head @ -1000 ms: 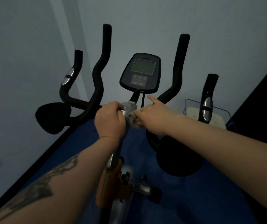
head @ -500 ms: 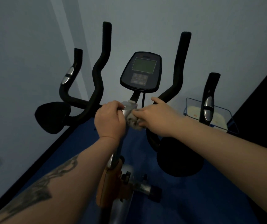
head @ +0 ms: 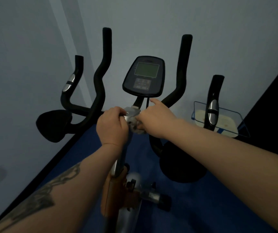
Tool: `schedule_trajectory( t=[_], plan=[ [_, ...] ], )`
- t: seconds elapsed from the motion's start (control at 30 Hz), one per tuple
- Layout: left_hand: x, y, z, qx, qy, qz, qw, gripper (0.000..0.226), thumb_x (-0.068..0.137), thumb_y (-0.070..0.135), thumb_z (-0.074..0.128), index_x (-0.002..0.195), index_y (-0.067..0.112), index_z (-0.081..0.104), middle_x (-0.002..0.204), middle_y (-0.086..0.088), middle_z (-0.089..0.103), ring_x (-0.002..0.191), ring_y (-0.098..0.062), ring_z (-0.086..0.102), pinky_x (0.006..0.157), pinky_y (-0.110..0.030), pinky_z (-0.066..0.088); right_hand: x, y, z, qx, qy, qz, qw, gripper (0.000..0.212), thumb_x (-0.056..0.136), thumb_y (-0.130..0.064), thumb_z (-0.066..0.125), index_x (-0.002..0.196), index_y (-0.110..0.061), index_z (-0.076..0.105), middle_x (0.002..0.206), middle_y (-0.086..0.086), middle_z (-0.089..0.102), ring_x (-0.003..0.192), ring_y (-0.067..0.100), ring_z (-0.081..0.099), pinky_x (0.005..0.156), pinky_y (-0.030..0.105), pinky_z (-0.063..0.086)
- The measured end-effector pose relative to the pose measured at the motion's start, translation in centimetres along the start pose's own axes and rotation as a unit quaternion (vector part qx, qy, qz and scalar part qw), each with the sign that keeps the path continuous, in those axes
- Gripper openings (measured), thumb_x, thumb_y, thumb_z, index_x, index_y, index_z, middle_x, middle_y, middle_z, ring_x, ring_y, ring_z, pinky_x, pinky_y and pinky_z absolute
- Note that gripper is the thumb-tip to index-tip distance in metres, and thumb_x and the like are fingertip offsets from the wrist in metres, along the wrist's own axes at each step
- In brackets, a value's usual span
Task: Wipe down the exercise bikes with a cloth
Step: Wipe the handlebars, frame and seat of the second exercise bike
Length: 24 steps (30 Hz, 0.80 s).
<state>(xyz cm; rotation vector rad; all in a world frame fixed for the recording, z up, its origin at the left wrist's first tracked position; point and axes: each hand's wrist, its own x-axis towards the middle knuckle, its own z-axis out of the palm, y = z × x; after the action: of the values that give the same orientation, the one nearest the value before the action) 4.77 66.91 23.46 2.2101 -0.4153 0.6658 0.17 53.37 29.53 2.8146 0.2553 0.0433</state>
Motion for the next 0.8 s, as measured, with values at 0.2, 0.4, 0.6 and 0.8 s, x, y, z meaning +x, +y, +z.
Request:
schedule_trajectory(
  t=[0.2,0.4,0.6,0.8],
  plan=[
    [0.0,0.2,-0.3,-0.007,-0.006,0.004,1.000,0.024,0.078,0.008,0.046,0.084,0.011,0.068,0.077,-0.005,0.067,0.072,-0.023,0.057,0.062,-0.034,0.043,1.3,1.0,-0.5,0.056,-0.060,-0.011,0.997,0.026,0.104,-0.037,0.035,0.104,-0.026,0.058,0.109,0.000,0.062,0.103,0.023,0.057,0.098,0.035,0.031],
    [-0.1,0.1,-0.3,-0.016,-0.007,0.002,1.000,0.026,0.078,0.012,0.042,0.083,0.011,0.067,0.077,-0.005,0.066,0.073,-0.024,0.057,0.067,-0.039,0.045,-0.8,1.0,2.0,0.065,0.063,-0.061,0.994,0.024,0.098,-0.040,0.043,0.109,-0.023,0.055,0.104,-0.002,0.064,0.092,0.020,0.057,0.091,0.033,0.034],
    [-0.1,0.2,-0.4,-0.012,-0.005,0.016,1.000,0.023,0.078,0.010,0.045,0.082,0.010,0.067,0.077,-0.006,0.066,0.072,-0.024,0.057,0.069,-0.037,0.043,2.2,1.2,-0.3,0.004,-0.093,-0.045,0.995,0.026,0.105,-0.030,0.033,0.121,-0.025,0.051,0.111,0.002,0.060,0.089,0.022,0.053,0.073,0.036,0.041],
    [-0.1,0.1,-0.3,-0.018,-0.007,0.009,1.000,0.023,0.079,0.009,0.045,0.082,0.010,0.067,0.078,-0.004,0.066,0.074,-0.023,0.057,0.072,-0.035,0.041,0.1,0.9,0.5,0.020,-0.042,-0.049,0.998,0.021,0.102,-0.038,0.036,0.094,-0.021,0.047,0.103,0.002,0.064,0.091,0.020,0.059,0.100,0.039,0.034]
  ],
)
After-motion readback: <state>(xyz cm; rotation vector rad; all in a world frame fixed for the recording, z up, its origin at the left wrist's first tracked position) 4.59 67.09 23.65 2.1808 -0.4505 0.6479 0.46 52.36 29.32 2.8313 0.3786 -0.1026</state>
